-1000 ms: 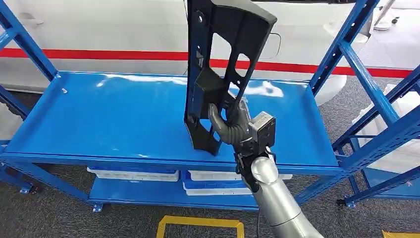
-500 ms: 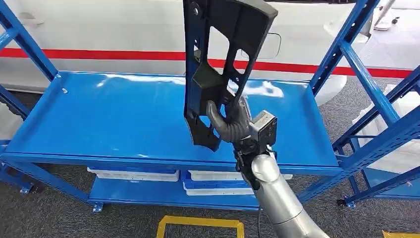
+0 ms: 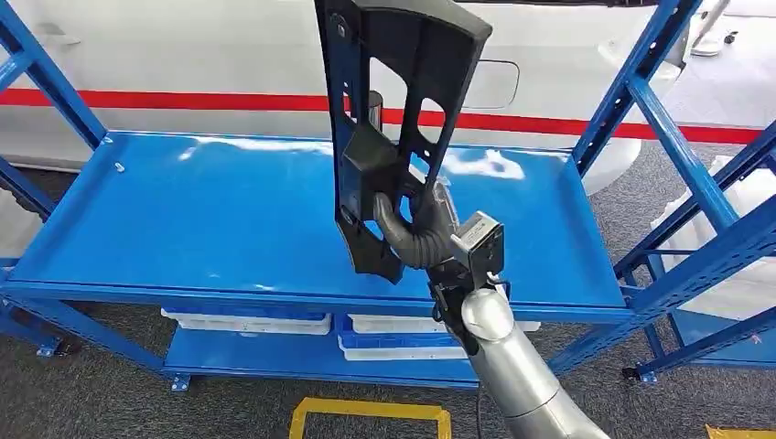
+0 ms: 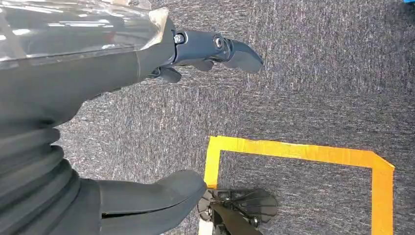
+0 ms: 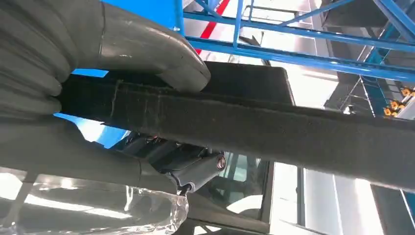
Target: Take the parts from the cabinet and place them on the table.
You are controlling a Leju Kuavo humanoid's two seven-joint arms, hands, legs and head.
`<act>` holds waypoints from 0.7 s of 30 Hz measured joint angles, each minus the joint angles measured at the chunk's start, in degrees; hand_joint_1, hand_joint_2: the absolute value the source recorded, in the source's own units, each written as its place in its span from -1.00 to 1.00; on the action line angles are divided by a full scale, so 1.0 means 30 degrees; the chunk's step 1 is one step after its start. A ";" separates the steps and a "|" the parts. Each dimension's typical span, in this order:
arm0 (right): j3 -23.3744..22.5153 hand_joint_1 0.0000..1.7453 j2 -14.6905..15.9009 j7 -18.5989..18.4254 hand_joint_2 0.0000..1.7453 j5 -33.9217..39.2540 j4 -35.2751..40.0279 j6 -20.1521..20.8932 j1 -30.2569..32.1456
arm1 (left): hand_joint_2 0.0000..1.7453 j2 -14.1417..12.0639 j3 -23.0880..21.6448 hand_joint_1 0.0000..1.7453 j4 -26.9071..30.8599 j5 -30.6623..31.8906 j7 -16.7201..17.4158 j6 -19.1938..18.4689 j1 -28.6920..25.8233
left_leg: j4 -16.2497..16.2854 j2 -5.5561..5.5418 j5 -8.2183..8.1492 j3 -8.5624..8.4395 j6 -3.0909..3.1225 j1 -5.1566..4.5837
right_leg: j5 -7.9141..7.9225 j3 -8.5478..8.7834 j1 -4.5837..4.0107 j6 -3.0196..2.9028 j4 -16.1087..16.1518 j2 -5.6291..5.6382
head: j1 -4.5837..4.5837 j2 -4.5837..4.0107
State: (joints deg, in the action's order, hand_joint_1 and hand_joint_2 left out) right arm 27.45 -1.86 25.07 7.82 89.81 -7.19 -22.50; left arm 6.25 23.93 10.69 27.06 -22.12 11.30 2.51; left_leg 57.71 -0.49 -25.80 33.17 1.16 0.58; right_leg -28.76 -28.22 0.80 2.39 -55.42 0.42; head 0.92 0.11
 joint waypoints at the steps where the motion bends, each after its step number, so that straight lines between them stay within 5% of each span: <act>1: 0.0029 1.00 0.0000 0.0000 1.00 -0.0058 0.0044 0.0000 -0.0001 | 1.00 -0.0007 0.0036 -1.00 0.0000 -0.0036 -0.0007 -0.0037 0.0001 | -0.0001 0.0001 -0.0002 -0.0002 0.0003 -0.0007 | 0.0000 -0.0017 0.0067 0.0000 -0.0003 0.0000 | 0.0000 0.0000; 6: 0.0204 1.00 -0.0007 0.0000 1.00 -0.0211 0.0116 0.0000 -0.0003 | 1.00 -0.0066 0.0138 -1.00 0.0000 -0.0131 -0.0058 -0.0306 0.0031 | 0.0016 -0.0006 -0.0038 0.0014 0.0059 -0.0103 | 0.0002 -0.0039 0.0180 0.0015 0.0004 -0.0004 | -0.0007 0.0000; 9: 0.0306 1.00 -0.0015 0.0000 1.00 -0.0269 0.0131 0.0000 -0.0004 | 1.00 -0.0117 0.0146 -1.00 0.0000 -0.0197 -0.0073 -0.0320 0.0042 | 0.0019 -0.0008 -0.0078 0.0019 0.0180 -0.0226 | 0.0044 -0.0037 0.0307 0.0205 0.0074 -0.0002 | -0.0007 0.0000; 11: 0.0342 1.00 -0.0014 0.0000 1.00 -0.0328 0.0248 0.0000 -0.0007 | 1.00 -0.0124 0.0146 -1.00 0.0000 -0.0197 -0.0087 -0.0321 0.0066 | -0.0292 0.0101 0.0218 -0.0087 0.0485 0.0005 | -0.0188 -0.0208 0.0297 0.0304 -0.0195 -0.0014 | 0.0000 0.0000; 13: 0.0393 1.00 0.0000 -0.0007 1.00 -0.0451 0.0269 0.0000 -0.0053 | 1.00 -0.0124 0.0153 -1.00 0.0007 -0.0197 -0.0102 -0.0342 0.0105 | -0.0334 0.0124 0.0265 -0.0057 0.0561 0.0001 | -0.1287 -0.1093 0.0285 0.0001 -0.2234 -0.0041 | 0.0036 0.0000; 14: 0.0423 1.00 0.0022 -0.0014 1.00 -0.0510 0.0269 -0.0036 -0.0014 | 1.00 -0.0102 0.0153 -1.00 0.0007 -0.0197 -0.0102 -0.0350 0.0107 | -0.0334 0.0136 0.0261 -0.0044 0.0566 -0.0001 | -0.2015 -0.1993 0.0291 -0.0111 -0.4090 -0.0035 | 0.0015 0.0000; 16: 0.0430 1.00 0.0088 -0.0015 1.00 -0.0590 0.0269 -0.0139 0.0108 | 1.00 -0.0095 0.0153 -1.00 0.0007 -0.0197 -0.0102 -0.0422 0.0105 | -0.0330 0.0134 0.0268 0.0007 0.0556 -0.0014 | -0.2608 -0.3212 0.0261 0.0005 -0.6524 -0.0036 | 0.0007 0.0000; 18: 0.0422 1.00 0.0139 0.0007 1.00 -0.0727 0.0269 -0.0204 0.0251 | 1.00 -0.0095 0.0175 -1.00 0.0007 -0.0255 -0.0095 -0.0850 0.0095 | -0.0317 0.0116 0.0287 0.0002 0.0512 0.0011 | -0.1830 -0.2806 0.0310 0.0383 -0.5535 -0.0043 | 0.0014 0.0000; 20: 0.0430 1.00 0.0175 0.0073 1.00 -0.0837 0.0276 -0.0197 0.0281 | 1.00 -0.0044 0.0334 -1.00 0.0007 -0.0523 -0.0001 -0.1751 0.0127 | -0.0249 0.0088 0.0297 0.0000 0.0355 0.0088 | -0.0385 -0.1315 0.0454 0.0786 -0.2254 -0.0116 | 0.0007 0.0000; 21: 0.0430 1.00 0.0182 0.0139 1.00 -0.0867 0.0269 -0.0146 0.0279 | 1.00 -0.0088 0.0503 -1.00 0.0007 -0.0824 0.0139 -0.2487 0.0136 | -0.0129 0.0080 0.0245 0.0110 0.0110 0.0016 | -0.0077 -0.0553 0.0528 0.0775 -0.0537 -0.0208 | 0.0029 0.0000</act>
State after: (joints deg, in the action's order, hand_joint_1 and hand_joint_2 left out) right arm 28.74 -1.31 25.49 5.22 90.62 -7.63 -21.67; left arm 5.99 25.44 10.71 24.59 -21.70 3.84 2.91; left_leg 57.32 -0.25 -25.07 33.50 1.49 0.63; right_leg -28.99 -29.88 2.38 4.72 -57.03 -0.20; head 1.01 0.11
